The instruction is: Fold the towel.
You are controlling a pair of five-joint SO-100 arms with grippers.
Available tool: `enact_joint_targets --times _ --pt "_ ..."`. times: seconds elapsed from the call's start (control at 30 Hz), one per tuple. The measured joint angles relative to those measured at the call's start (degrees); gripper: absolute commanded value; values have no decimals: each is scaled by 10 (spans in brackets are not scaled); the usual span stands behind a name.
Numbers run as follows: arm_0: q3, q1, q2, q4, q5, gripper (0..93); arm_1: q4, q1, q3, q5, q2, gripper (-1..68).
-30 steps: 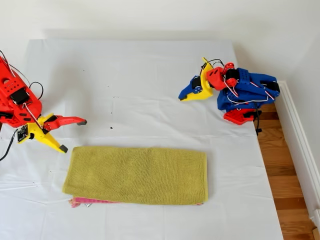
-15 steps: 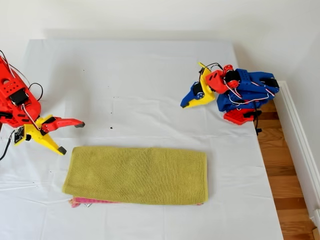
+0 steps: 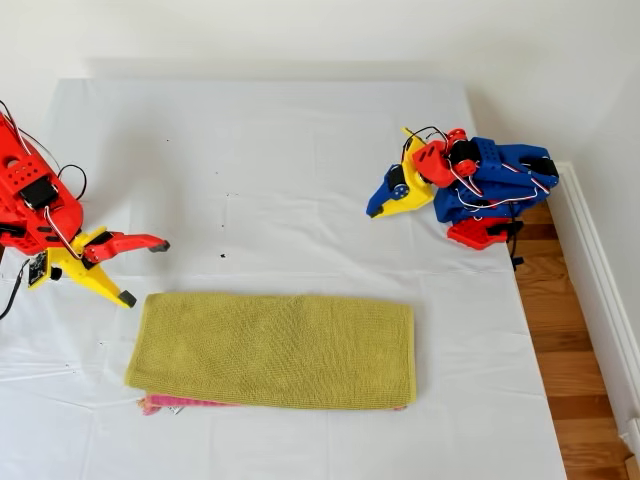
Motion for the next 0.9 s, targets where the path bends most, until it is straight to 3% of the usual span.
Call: enact_joint_targets --times 0.1,0.27,0.33,0.47,0.5,0.53,0.9 --pt "0 0 0 -18 36 913 20 0 -1 26 0 1" --pt "0 0 -9 -28 55 728 29 -1 -1 -3 0 1" --pt "0 0 -14 -36 55 615 29 -4 -1 -8 0 2" --pt "0 0 -18 -52 55 246 33 -7 -2 -21 0 1" --pt "0 -1 -18 -53 55 97 33 -7 -2 -23 0 1" --pt "0 -2 -18 -53 55 59 33 -7 -2 -23 0 1" --pt "0 -4 -18 -53 62 14 33 -7 -2 -23 0 1"
